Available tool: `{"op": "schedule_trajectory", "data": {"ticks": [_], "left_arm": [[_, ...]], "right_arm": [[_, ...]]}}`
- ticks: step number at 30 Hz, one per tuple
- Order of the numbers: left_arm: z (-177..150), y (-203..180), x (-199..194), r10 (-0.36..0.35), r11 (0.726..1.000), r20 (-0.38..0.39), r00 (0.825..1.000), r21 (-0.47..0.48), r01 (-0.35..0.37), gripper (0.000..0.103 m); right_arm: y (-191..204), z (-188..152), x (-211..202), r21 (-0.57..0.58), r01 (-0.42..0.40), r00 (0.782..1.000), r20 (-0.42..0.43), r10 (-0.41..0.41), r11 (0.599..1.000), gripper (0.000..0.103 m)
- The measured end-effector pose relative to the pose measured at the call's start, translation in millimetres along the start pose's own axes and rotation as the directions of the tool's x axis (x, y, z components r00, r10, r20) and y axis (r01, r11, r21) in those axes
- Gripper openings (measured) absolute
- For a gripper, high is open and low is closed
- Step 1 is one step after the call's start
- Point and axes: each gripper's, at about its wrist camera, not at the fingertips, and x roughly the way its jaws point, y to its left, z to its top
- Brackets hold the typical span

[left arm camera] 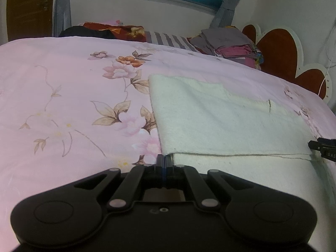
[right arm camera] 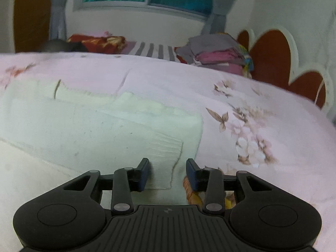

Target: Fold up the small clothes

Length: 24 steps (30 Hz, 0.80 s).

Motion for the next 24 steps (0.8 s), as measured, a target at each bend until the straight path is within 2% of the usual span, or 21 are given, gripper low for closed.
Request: {"op": "schedule_trajectory", "data": {"ticks": [4, 8, 12, 14, 16, 18, 19, 21, 24], "left_arm": [[-0.1, 0.3, 0.6, -0.002, 1.0, -0.001, 1.0, -0.002, 0.002, 0.0], [-0.2, 0.5, 0.7, -0.004, 1.0, 0.0, 1.0, -0.003, 0.004, 0.0], [-1.1, 1.2, 2.2, -0.008, 1.0, -0.001, 1.0, -0.001, 0.008, 0.0], [-0.8, 1.7, 2.4, -0.011, 1.0, -0.002, 1.0, -0.002, 0.011, 0.0], [0.0, 2.6, 2.8, -0.015, 1.0, -0.005, 1.0, -0.005, 0.015, 0.0], [0.8, 3.5, 3.1, -0.02, 1.0, -0.007, 1.0, -0.007, 0.02, 0.0], [1.0, 4.1, 3.2, -0.021, 1.0, -0.008, 1.0, -0.007, 0.021, 0.0], [1.5, 4.0, 2.6, -0.021, 1.0, -0.003, 1.0, -0.005, 0.021, 0.0], [1.1, 4.0, 2.9, -0.023, 1.0, -0.003, 1.0, -0.003, 0.023, 0.0]], "right_arm": [[8.1, 0.2, -0.7, -0.084, 0.033, 0.999, 0.015, -0.031, 0.996, 0.039], [-2.3, 1.2, 4.7, -0.001, -0.042, 0.999, -0.025, 0.042, 0.999, 0.039], [-5.5, 2.1, 5.4, 0.033, -0.073, 0.997, -0.038, 0.074, 0.997, 0.037], [-12.9, 2.8, 8.1, 0.105, -0.102, 0.992, -0.063, 0.109, 0.989, 0.035], [-30.9, 2.6, 10.7, 0.255, -0.136, 0.984, -0.081, 0.161, 0.957, 0.035], [-53.0, -0.4, 14.4, 0.42, -0.188, 0.968, -0.075, 0.24, 0.888, 0.033], [-59.1, -0.7, 15.2, 0.456, -0.206, 0.962, -0.069, 0.265, 0.866, 0.01], [-67.8, 0.5, 14.8, 0.488, -0.23, 0.954, -0.058, 0.295, 0.842, 0.008], [-70.6, 4.0, -0.4, 0.476, -0.246, 0.959, -0.008, 0.284, 0.844, 0.007]]}}
